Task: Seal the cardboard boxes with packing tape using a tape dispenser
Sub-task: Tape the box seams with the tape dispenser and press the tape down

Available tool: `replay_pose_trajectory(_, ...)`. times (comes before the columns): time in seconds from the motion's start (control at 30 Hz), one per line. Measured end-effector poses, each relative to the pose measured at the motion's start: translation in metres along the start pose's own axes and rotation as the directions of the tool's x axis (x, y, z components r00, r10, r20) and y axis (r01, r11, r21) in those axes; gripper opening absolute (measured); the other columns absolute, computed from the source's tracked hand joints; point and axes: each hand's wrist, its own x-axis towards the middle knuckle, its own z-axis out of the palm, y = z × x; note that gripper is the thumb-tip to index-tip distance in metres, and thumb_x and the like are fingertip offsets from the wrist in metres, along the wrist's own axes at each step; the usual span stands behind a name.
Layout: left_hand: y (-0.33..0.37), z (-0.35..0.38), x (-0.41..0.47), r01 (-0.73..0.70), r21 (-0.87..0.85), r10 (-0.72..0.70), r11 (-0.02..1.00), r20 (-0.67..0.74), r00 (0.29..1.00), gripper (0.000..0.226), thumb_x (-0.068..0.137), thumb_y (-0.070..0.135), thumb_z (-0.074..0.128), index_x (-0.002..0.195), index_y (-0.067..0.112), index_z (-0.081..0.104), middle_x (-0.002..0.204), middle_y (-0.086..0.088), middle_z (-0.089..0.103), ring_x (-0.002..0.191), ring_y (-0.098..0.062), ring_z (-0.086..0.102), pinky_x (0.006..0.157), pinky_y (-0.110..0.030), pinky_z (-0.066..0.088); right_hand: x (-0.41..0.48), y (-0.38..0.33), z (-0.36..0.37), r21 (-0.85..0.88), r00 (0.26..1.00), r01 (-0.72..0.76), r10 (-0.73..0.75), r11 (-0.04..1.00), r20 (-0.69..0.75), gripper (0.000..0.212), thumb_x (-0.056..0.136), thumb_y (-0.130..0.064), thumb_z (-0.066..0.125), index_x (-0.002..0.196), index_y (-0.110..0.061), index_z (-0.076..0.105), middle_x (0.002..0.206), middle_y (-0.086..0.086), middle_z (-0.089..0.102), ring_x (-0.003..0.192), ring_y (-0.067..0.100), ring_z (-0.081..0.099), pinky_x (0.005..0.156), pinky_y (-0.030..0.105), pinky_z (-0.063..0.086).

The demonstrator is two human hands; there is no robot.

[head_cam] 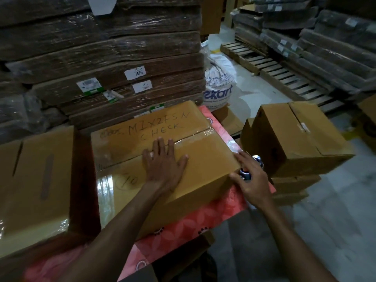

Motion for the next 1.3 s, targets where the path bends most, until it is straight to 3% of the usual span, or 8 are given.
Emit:
replay_pose_trajectory(0.17,-0.002,0.006,0.006,-0.094,-0.036,0.095,0.995,0.018,0.995,0.083,0.092,0.077,0.007,0.160,0.030,-0.003,0.168,-0.001,-0.009,0.155,-0.020,-0.010,0.121,-0.058,-0.004,-0.026,0.080,0.027,-0.388,0.801,-0.538,0.598,0.748,0.042,0.067,0.081,-0.028,0.078,0.133,0.001,0.048,0.119,0.026,0.063,0.108,0.041,0.061,0.090,0.043,0.050)
replay_pose_trajectory(0.47,0.006,0.002,0.007,-0.126,-0.017,0.127,0.992,0.069,0.990,0.073,0.091,0.079,0.005,0.156,0.047,-0.008,0.166,0.011,-0.013,0.154,-0.021,-0.013,0.118,-0.063,-0.008,0.018,0.071,0.034,-0.151,0.688,-0.706,0.720,0.692,0.085,0.043,0.088,-0.044,0.055,0.104,-0.006,0.065,0.095,0.016,0.069,0.085,0.032,0.065,0.071,0.030,0.052)
replay_pose_trajectory(0.7,0.014,0.003,0.004,-0.098,-0.022,0.099,0.995,0.077,0.992,0.076,0.089,0.082,0.004,0.156,0.047,-0.008,0.166,0.011,-0.013,0.154,-0.021,-0.013,0.119,-0.063,-0.007,0.056,0.049,-0.021,0.326,0.682,-0.716,0.719,0.618,0.134,0.031,0.043,-0.017,0.063,0.071,-0.003,0.066,0.060,0.011,0.055,0.047,0.024,0.050,0.049,0.031,0.038)
replay_pose_trajectory(0.83,0.031,0.002,-0.003,-0.107,-0.059,0.112,0.992,0.098,0.989,0.078,0.088,0.083,0.003,0.156,0.046,-0.009,0.165,0.012,-0.017,0.153,-0.022,-0.017,0.117,-0.062,-0.011,0.062,0.009,-0.051,0.626,0.806,-0.569,0.512,0.533,0.297,0.009,0.086,-0.016,0.065,0.078,-0.012,0.066,0.059,0.002,0.053,0.045,0.015,0.045,0.041,0.024,0.035)
replay_pose_trajectory(0.97,0.048,-0.001,-0.010,-0.110,-0.046,0.117,0.993,0.178,0.977,0.080,0.088,0.082,0.007,0.157,0.044,-0.007,0.165,0.010,-0.019,0.153,-0.024,-0.019,0.116,-0.062,-0.015,0.063,-0.032,-0.080,0.688,0.879,-0.470,0.364,0.553,0.307,0.007,0.071,-0.003,0.063,0.075,-0.007,0.067,0.065,0.007,0.062,0.055,0.019,0.054,0.046,0.025,0.047)
replay_pose_trajectory(1.07,0.054,-0.015,-0.002,-0.209,-0.203,0.217,0.957,0.018,0.976,0.073,0.094,0.072,0.026,0.154,0.031,0.025,0.165,-0.002,0.018,0.152,-0.028,0.015,0.121,-0.058,0.008,0.059,-0.059,-0.094,0.628,0.863,-0.505,0.352,0.592,0.362,0.019,0.062,0.013,0.054,0.068,-0.003,0.062,0.065,0.011,0.059,0.053,0.020,0.055,0.048,0.030,0.044)
replay_pose_trajectory(1.17,0.070,-0.037,0.015,-0.148,-0.629,0.174,0.763,-0.021,0.985,0.050,0.100,0.051,0.046,0.137,0.018,0.053,0.139,-0.006,0.056,0.128,-0.024,0.050,0.110,-0.042,0.038,0.051,-0.079,-0.090,0.482,0.845,-0.534,0.410,0.695,0.345,0.027,0.065,0.025,0.042,0.070,0.001,0.054,0.063,0.011,0.052,0.053,0.021,0.050,0.052,0.033,0.038)
replay_pose_trajectory(1.3,0.086,-0.066,0.036,0.570,-0.821,0.288,-0.036,0.538,0.792,0.063,0.098,0.058,0.047,0.127,0.002,0.057,0.118,-0.019,0.068,0.113,-0.035,0.065,0.094,-0.039,0.055,0.031,-0.095,-0.067,0.618,0.855,-0.518,0.360,0.591,0.373,0.032,0.046,0.009,0.048,0.076,-0.002,0.054,0.064,0.007,0.050,0.055,0.017,0.047,0.049,0.029,0.034)
